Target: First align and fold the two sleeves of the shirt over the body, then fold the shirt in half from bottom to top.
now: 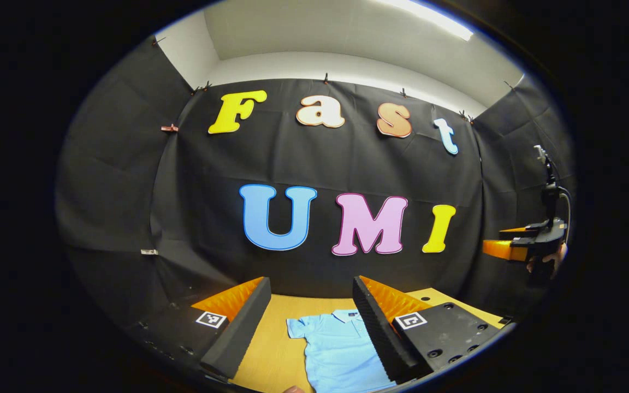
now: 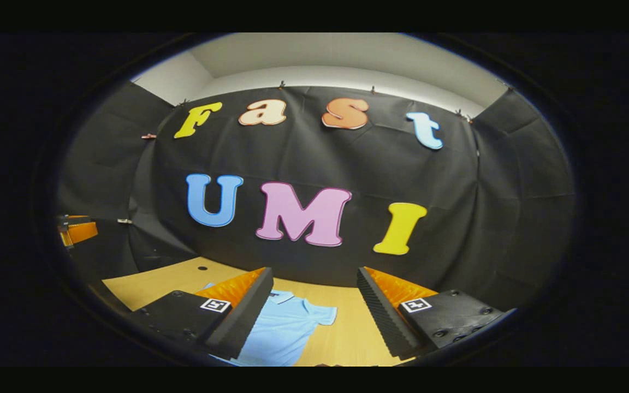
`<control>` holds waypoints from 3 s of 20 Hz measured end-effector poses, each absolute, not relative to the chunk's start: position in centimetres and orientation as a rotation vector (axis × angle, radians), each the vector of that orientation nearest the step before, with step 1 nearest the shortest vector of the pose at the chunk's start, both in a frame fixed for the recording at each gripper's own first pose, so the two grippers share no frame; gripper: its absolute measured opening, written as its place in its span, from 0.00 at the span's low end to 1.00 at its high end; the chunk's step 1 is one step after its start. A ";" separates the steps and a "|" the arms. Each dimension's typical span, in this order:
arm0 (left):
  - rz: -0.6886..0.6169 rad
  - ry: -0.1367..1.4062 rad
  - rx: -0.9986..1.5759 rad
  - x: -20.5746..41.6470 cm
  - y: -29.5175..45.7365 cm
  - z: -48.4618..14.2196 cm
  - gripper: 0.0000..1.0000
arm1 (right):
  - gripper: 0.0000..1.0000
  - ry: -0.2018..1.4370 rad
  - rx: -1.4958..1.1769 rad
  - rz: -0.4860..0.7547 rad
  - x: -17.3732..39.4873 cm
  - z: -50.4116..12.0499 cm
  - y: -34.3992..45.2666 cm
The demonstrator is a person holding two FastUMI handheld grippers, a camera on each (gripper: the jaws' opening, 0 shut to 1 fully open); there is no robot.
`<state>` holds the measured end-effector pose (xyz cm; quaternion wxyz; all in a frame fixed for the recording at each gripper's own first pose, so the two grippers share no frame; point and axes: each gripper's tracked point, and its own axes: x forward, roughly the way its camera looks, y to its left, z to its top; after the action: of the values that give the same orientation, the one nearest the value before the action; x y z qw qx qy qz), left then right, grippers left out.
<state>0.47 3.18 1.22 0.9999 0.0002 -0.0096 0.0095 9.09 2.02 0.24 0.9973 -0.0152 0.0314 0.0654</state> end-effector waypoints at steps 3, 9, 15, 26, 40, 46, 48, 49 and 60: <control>0.029 -0.019 0.002 2.0 3.1 0.8 0.96 | 0.95 0.143 -0.013 0.144 14.5 -2.1 0.8; 0.079 0.038 0.032 6.7 2.8 -1.4 0.96 | 0.97 0.353 -0.041 0.229 26.3 -13.6 1.0; 0.120 0.119 0.039 14.3 1.6 -4.1 0.96 | 0.97 0.601 -0.023 0.277 35.5 -28.2 0.3; 0.128 0.268 0.091 24.8 -3.6 -9.9 0.96 | 0.97 1.019 0.206 0.178 38.5 -47.5 -2.6; 0.099 0.313 0.054 24.6 -2.4 -11.3 0.96 | 0.05 0.919 0.340 0.139 41.3 -44.6 -0.5; 0.111 0.303 0.033 24.0 0.4 -11.2 0.96 | 0.00 0.892 0.314 0.336 38.9 -39.6 6.6; 0.110 0.336 0.022 23.8 1.4 -12.8 0.97 | 0.05 0.917 0.176 0.340 38.2 -41.9 6.9; 0.111 0.365 0.010 23.8 2.1 -14.1 0.97 | 0.00 0.948 0.125 0.328 37.5 -43.2 6.7; 0.123 0.640 -0.049 32.7 10.2 -28.2 0.97 | 0.89 0.850 0.336 0.327 33.3 -35.8 5.0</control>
<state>32.72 10.18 -28.16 0.9471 -0.0241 0.3144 0.0602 33.27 4.99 -35.83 0.8846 0.1615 0.4083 0.1570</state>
